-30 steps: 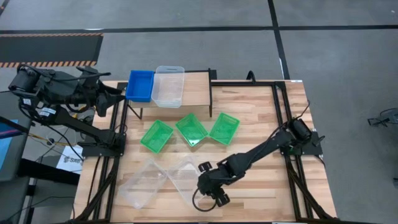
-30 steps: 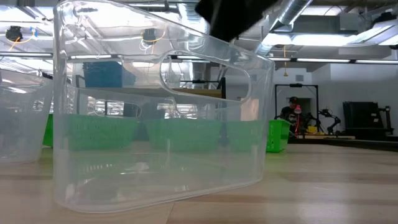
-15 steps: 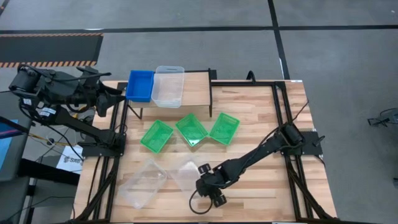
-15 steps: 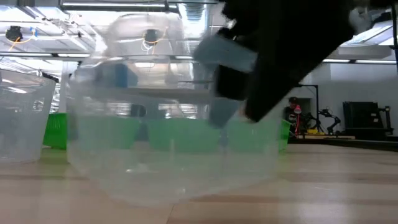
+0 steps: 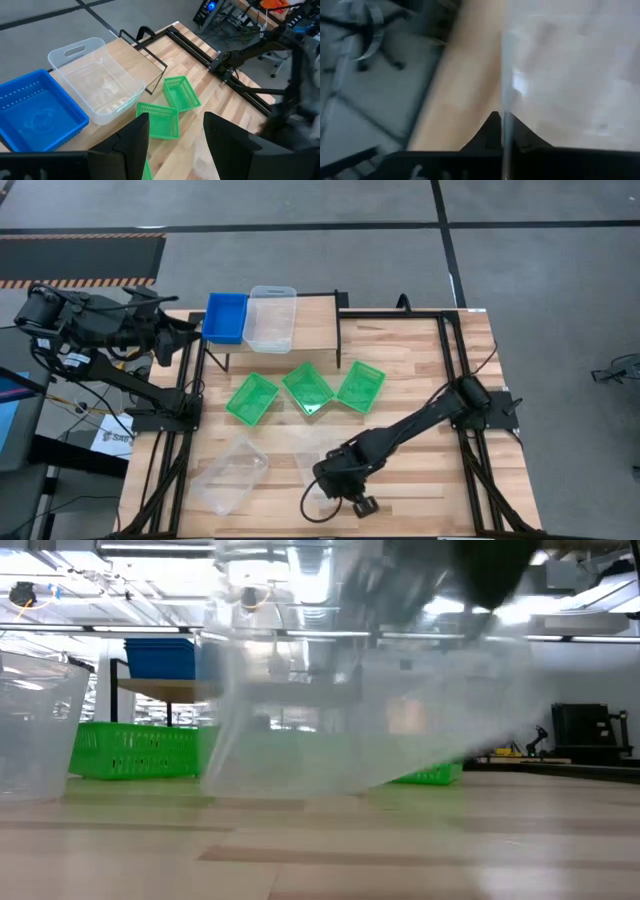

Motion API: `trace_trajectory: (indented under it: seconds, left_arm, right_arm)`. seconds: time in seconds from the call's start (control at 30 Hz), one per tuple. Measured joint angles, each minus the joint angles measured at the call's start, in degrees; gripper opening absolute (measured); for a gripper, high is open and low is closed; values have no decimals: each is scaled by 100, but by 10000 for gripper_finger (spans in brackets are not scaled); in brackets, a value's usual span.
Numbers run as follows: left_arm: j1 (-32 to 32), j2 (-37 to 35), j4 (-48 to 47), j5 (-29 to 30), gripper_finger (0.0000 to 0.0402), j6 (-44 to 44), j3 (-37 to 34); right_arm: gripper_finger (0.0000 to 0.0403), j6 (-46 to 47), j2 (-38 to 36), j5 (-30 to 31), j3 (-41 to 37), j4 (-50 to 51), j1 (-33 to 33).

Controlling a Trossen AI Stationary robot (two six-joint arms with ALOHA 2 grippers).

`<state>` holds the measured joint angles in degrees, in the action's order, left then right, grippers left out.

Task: Stack baskets on shelf by color
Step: Stack the right transparent bin on top of the other transparent bin on the shelf

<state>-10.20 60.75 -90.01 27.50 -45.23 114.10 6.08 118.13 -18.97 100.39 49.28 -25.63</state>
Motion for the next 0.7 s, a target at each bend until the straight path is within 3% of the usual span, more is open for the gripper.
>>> trace_trajectory:
  seconds: [0.1, 0.2, 0.5, 0.7]
  left_arm:
    - [-1, 0, 0, 103, 176, 51, 0]
    - [-1, 0, 0, 232, 176, 111, 0]
    - [-1, -4, -1, 288, 176, 125, 0]
    - [0, -4, -1, 454, 176, 343, 0]
  right_arm:
    - [7, -285, -391, -73, 540, 267, 138]
    - [4, -442, -882, 239, 973, 314, 484]
    - [3, -753, -1882, 2976, 1493, -1024, 1671]
    - [3, -869, -1542, 3113, 1478, -1980, 2631]
